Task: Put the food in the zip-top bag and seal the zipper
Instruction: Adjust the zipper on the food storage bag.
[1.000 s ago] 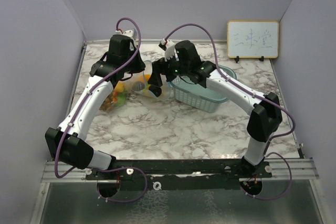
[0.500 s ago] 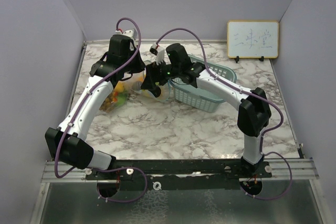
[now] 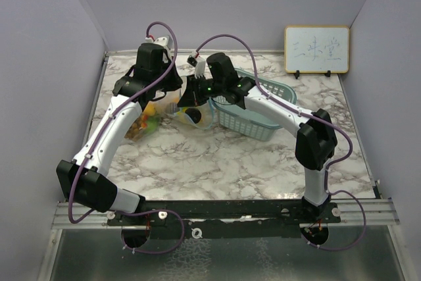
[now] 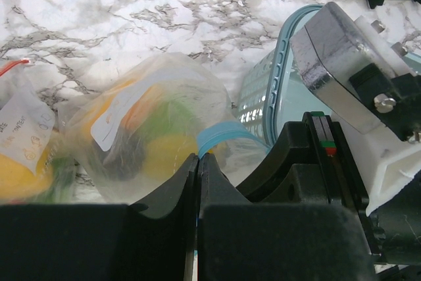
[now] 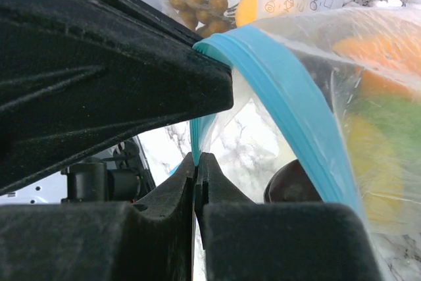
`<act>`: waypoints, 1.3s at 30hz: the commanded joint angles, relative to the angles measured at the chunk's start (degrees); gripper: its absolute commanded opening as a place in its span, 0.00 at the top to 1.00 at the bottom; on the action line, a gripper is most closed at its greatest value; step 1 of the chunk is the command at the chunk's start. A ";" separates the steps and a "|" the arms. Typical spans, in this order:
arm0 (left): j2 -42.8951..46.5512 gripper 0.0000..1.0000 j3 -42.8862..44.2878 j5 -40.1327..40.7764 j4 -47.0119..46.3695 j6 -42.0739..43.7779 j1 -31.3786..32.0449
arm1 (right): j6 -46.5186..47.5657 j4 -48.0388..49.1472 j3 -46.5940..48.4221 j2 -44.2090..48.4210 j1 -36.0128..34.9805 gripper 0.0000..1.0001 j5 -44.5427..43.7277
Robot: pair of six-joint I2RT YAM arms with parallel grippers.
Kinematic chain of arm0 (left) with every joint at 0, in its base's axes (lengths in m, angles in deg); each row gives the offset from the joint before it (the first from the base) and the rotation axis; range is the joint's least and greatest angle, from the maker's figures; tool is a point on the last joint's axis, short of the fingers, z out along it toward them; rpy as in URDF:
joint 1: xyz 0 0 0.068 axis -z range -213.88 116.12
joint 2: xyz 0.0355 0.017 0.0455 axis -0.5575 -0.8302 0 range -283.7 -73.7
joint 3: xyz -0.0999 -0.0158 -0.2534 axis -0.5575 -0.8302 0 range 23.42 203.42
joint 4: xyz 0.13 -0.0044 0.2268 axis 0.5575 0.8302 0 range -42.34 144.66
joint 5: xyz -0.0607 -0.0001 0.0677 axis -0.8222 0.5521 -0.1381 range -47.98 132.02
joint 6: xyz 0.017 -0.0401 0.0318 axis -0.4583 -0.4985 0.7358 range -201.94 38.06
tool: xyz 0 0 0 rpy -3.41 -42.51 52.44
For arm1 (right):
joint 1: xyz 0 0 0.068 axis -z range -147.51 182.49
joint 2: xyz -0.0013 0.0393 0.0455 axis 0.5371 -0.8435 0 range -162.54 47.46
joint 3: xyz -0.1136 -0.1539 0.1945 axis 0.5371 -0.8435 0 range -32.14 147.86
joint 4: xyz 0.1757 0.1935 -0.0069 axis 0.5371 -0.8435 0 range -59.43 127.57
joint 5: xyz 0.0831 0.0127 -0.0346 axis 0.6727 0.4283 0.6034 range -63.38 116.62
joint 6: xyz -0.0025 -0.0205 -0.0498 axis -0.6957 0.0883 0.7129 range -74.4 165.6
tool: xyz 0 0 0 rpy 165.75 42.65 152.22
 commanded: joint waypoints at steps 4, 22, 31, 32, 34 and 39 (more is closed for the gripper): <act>6.29 0.95 -1.57 2.89 -6.31 8.68 -0.75 | -4.48 -2.88 4.98 2.61 1.58 0.98 3.43; 34.63 0.12 -24.20 -18.11 -20.57 43.06 -2.88 | -8.26 -11.07 21.30 -3.34 7.43 0.98 15.03; 33.10 0.16 -28.90 -23.55 -25.87 43.97 -2.86 | -6.88 -14.01 25.04 -4.06 7.65 0.98 22.25; 32.93 0.16 -29.28 -23.54 -27.19 43.91 -2.91 | -6.88 -14.02 24.76 -3.87 7.66 0.98 22.57; 32.19 0.17 -29.80 -23.96 -28.73 44.09 -2.88 | -6.95 -14.10 24.60 -3.60 7.65 0.98 23.04; 29.26 0.29 -30.18 -25.64 -30.35 43.90 -2.92 | -7.50 -14.20 24.52 -3.32 7.65 0.98 23.62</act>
